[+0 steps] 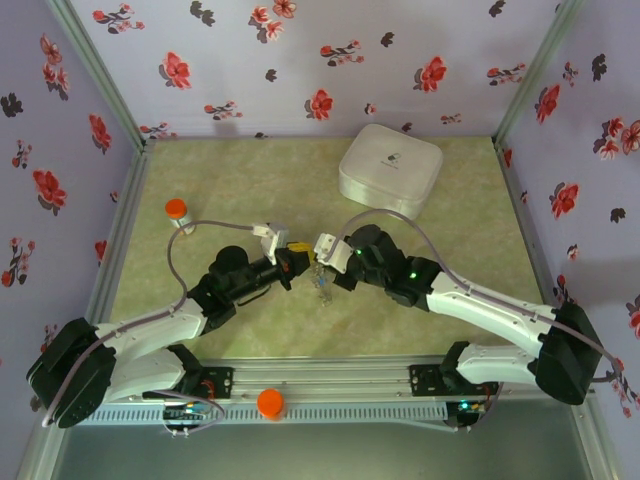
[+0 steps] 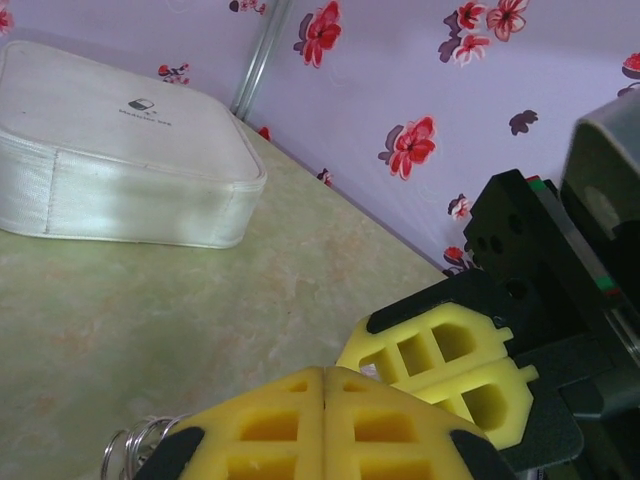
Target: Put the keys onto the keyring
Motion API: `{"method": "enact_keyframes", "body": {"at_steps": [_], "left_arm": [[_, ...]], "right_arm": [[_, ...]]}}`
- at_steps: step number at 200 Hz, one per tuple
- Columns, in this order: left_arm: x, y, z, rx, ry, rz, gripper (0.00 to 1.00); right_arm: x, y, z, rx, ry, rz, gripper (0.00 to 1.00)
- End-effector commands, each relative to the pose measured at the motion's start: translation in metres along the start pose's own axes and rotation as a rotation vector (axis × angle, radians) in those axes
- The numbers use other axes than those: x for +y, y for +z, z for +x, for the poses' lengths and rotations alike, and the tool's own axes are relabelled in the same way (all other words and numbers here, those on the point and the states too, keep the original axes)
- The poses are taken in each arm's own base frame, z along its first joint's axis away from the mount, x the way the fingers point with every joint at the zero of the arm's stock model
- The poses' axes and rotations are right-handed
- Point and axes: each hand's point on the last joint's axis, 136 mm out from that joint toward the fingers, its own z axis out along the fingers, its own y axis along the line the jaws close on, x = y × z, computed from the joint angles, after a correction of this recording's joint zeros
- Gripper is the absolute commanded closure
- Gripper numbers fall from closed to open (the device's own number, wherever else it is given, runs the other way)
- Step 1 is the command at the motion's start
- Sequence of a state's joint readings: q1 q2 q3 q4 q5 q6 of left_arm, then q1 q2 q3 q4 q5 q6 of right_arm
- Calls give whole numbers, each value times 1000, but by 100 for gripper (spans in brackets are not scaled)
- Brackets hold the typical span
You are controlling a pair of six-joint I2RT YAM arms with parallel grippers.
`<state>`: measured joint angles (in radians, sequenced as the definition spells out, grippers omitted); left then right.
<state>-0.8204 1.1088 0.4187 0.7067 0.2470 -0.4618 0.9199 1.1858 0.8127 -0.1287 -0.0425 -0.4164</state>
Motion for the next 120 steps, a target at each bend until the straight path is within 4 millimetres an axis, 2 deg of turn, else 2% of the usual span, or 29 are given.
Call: {"method": "enact_keyframes", "body": {"at_steps": [1, 30, 79, 120], "left_arm": [[-15, -4, -18, -82, 59, 60, 100], [-16, -9, -17, -112, 116, 72, 100], [-22, -14, -16, -175, 219, 119, 100], [-23, -15, -17, -193, 276, 119, 100]], "right_arm": [[-11, -7, -4, -16, 85, 18, 100], [-15, -4, 27, 62, 314, 10, 100], [13, 18, 90, 252, 740, -3, 100], [21, 43, 125, 365, 907, 6, 100]]}}
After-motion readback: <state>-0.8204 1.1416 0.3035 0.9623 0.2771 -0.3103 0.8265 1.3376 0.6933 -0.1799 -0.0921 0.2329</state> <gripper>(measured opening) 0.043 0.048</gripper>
